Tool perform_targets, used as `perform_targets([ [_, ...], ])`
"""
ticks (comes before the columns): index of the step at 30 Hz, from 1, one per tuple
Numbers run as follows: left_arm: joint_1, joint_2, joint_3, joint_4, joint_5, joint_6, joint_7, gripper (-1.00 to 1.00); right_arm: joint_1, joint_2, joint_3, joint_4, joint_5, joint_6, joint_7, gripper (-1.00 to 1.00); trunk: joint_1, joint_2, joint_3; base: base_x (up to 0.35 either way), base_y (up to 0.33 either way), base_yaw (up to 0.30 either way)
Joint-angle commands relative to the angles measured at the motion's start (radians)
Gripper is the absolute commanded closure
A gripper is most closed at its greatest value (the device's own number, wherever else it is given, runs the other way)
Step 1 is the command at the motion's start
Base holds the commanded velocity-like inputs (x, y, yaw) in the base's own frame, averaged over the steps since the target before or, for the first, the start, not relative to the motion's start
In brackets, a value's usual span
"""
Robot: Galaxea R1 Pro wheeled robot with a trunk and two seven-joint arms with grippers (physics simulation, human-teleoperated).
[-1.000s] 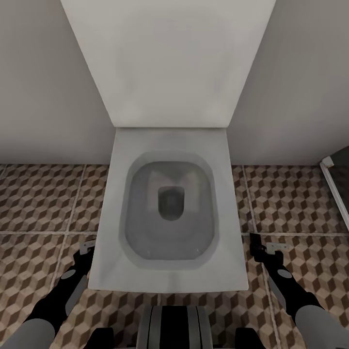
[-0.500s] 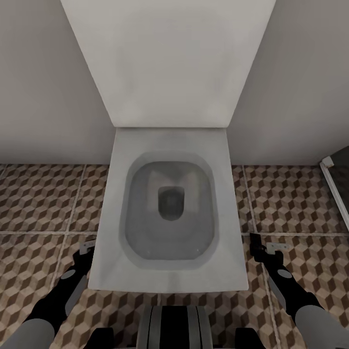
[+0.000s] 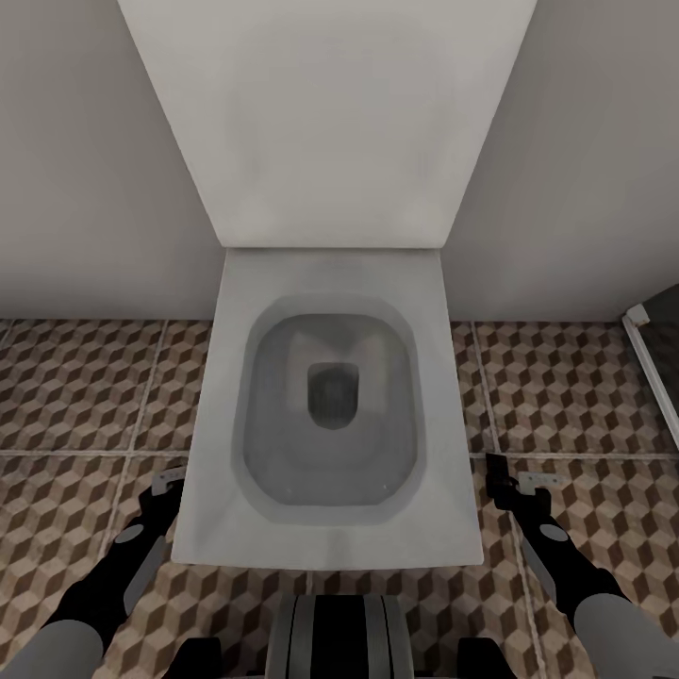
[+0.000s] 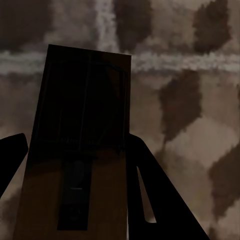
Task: Take the four mousetraps from the cabinet in the bathroom and place them on the bathroom floor. Make sure all four end up on the same floor surface, and ensure that at least two of them are either under or directly next to the same bathroom sink.
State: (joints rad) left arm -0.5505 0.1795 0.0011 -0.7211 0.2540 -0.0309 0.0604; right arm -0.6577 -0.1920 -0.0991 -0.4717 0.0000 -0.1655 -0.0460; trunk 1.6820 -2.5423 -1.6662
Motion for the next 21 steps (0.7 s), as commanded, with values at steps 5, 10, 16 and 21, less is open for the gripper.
perform_targets([
  [5, 0.000, 0.005, -0.001, 0.000, 0.006, -0.003, 0.006, 1.00, 0.000, 0.000, -0.001, 0.001, 0.000, -0.003, -0.002, 1.00, 0.000, 0.000, 0.000, 0.000, 0.000, 0.000],
  [10, 0.000, 0.008, 0.000, 0.000, 0.007, -0.003, 0.009, 1.00, 0.000, 0.000, -0.001, 0.001, 0.000, -0.003, -0.002, 1.00, 0.000, 0.000, 0.000, 0.000, 0.000, 0.000],
  [16, 0.000, 0.009, 0.000, 0.000, 0.007, -0.003, 0.010, 1.00, 0.000, 0.000, -0.001, 0.001, 0.000, -0.003, -0.002, 1.00, 0.000, 0.000, 0.000, 0.000, 0.000, 0.000],
  [21, 0.000, 0.009, 0.000, 0.000, 0.007, -0.003, 0.010, 1.00, 0.000, 0.000, -0.001, 0.001, 0.000, -0.003, -0.002, 1.00, 0.000, 0.000, 0.000, 0.000, 0.000, 0.000],
])
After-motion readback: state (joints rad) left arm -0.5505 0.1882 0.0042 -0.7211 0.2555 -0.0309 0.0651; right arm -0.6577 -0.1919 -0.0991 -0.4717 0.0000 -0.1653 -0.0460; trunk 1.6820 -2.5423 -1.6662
